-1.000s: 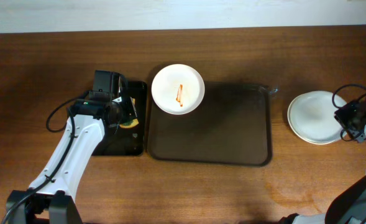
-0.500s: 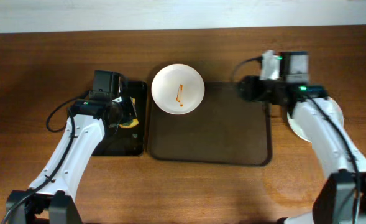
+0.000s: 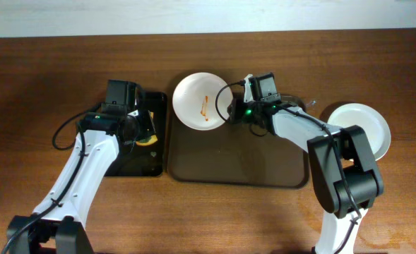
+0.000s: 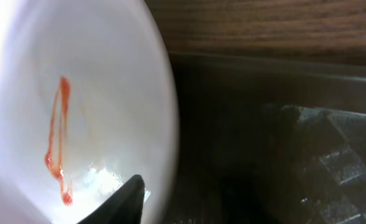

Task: Clean dirty plates on tray and stack at the side
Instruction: 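Reach the right gripper to the rim of the last plate, then scrub the last plate with the left-held sponge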

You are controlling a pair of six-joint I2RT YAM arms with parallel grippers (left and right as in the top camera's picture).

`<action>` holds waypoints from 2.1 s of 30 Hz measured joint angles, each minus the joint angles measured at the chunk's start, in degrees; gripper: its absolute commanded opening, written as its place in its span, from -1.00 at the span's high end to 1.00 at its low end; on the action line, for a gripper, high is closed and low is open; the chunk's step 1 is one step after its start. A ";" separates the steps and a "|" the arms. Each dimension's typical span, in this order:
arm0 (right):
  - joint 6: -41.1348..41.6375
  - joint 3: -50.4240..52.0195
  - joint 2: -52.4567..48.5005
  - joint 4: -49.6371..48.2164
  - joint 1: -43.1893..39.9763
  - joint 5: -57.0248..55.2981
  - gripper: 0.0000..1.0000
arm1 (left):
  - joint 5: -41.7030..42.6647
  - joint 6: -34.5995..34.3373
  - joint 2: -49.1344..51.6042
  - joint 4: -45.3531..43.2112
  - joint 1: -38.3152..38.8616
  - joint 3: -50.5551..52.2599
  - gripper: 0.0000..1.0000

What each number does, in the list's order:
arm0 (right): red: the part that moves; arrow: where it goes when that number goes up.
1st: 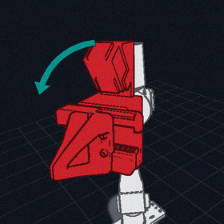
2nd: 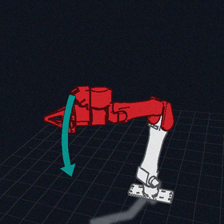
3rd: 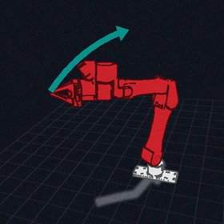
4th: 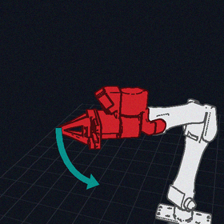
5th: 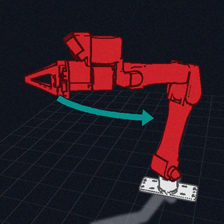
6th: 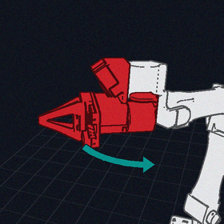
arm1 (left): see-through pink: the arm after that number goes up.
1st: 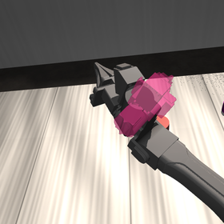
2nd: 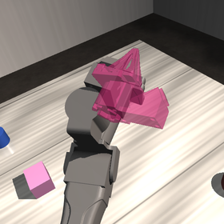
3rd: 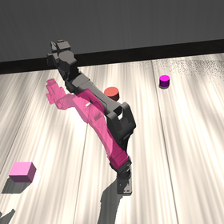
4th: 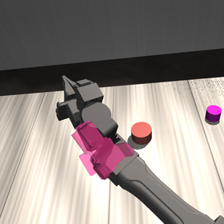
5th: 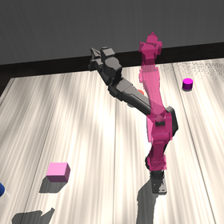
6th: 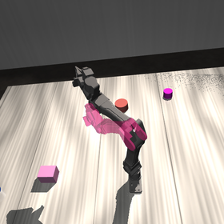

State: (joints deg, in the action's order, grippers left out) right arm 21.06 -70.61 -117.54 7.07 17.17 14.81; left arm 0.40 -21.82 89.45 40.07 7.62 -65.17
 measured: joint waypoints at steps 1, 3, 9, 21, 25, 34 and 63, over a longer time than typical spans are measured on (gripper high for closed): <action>0.20 0.00 -0.02 -0.15 0.07 0.02 0.60 | 0.00 0.00 0.00 0.00 0.00 0.00 1.00; 0.72 0.00 -0.07 0.15 0.20 0.02 0.78 | 0.00 0.00 0.00 0.00 0.00 0.00 1.00; 0.96 -0.63 1.16 9.40 0.31 0.42 0.92 | 0.48 0.00 0.00 -0.02 0.00 0.00 1.00; 0.79 -0.55 7.13 28.70 0.31 -0.02 0.92 | 24.76 -1.36 4.26 -11.93 8.37 0.13 1.00; 0.81 -0.55 7.13 30.38 0.31 0.00 0.92 | 29.92 -6.12 13.94 -19.65 14.64 0.24 1.00; 0.76 -0.55 7.13 31.19 0.31 -0.04 0.92 | 38.47 -15.63 24.04 -28.59 17.97 0.35 1.00; -3.08 -4.44 8.59 36.13 0.42 -4.26 0.92 | 4.48 -3.85 1.92 -2.97 8.35 0.44 1.00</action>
State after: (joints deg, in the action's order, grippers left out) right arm 17.98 -75.05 -108.95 43.20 17.58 10.55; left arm 4.89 -25.67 91.37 37.10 15.97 -64.73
